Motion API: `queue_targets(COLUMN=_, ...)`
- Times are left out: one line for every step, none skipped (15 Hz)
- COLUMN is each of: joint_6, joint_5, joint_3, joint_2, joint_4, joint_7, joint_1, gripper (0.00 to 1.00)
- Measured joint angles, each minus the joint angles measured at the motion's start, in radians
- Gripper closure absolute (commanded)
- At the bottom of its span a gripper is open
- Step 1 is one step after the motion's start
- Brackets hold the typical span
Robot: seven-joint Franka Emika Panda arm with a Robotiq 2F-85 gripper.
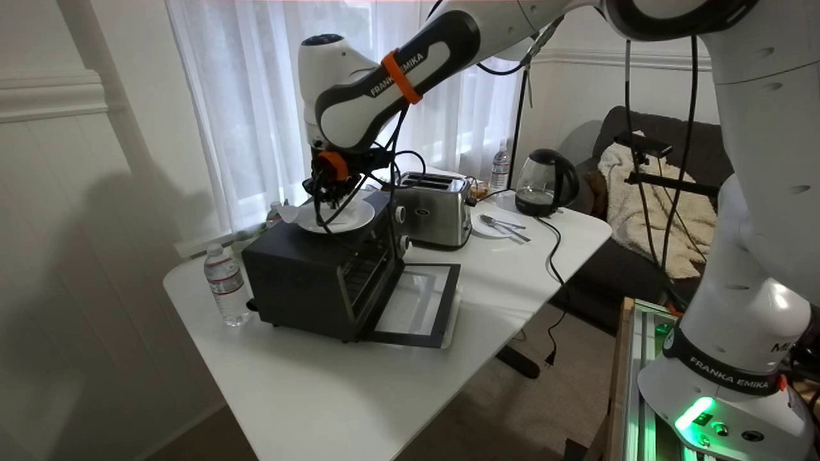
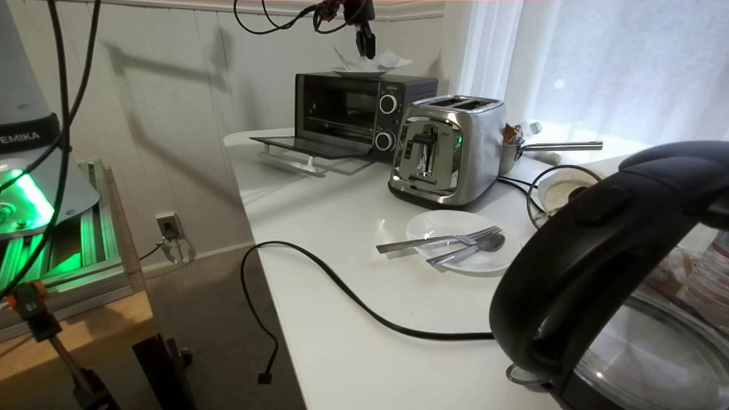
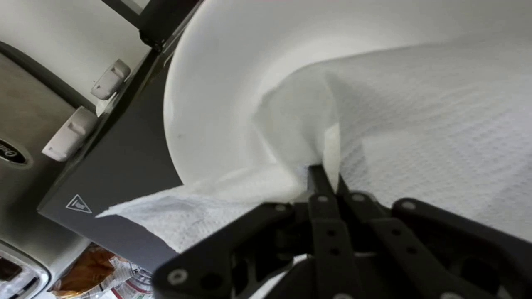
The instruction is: Use the towel to wipe the plate
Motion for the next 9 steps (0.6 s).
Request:
queue_targets(joint_6=0.001, joint_5=0.004, joint_3=0.006, joint_2=0.000, joint_4=0.000, joint_7=-0.004, joint_1=0.000, gripper=1.00)
queue_targets(joint_6=0.001, joint_5=0.010, joint_3=0.011, joint_2=0.000, joint_4=0.000, joint_7=-0.009, joint_1=0.000, gripper=1.00)
queue_targets(joint_6=0.001, joint_5=0.019, joint_3=0.016, joint_2=-0.001, joint_4=0.000, joint_7=-0.018, joint_1=0.000, gripper=1.00)
queue_targets(joint_6=0.001, joint_5=0.030, joint_3=0.020, joint_2=-0.002, joint_4=0.000, joint_7=-0.029, joint_1=0.000, gripper=1.00)
queue_targets(joint_6=0.001, joint_5=0.040, joint_3=0.025, joint_2=-0.003, joint_4=-0.001, joint_7=-0.039, joint_1=0.000, gripper=1.00)
queue_targets(joint_6=0.001, joint_5=0.054, joint_3=0.030, joint_2=-0.004, joint_4=-0.002, joint_7=-0.051, joint_1=0.000, gripper=1.00)
queue_targets(joint_6=-0.001, joint_5=0.070, joint_3=0.034, joint_2=-0.005, joint_4=-0.002, joint_7=-0.066, joint_1=0.000, gripper=1.00)
queue_targets(joint_6=-0.003, joint_5=0.086, joint_3=0.039, joint_2=-0.006, joint_4=-0.002, joint_7=-0.082, joint_1=0.000, gripper=1.00)
queue_targets(joint_6=-0.010, joint_5=0.106, joint_3=0.044, joint_2=-0.007, joint_4=-0.002, joint_7=-0.102, joint_1=-0.001, gripper=1.00)
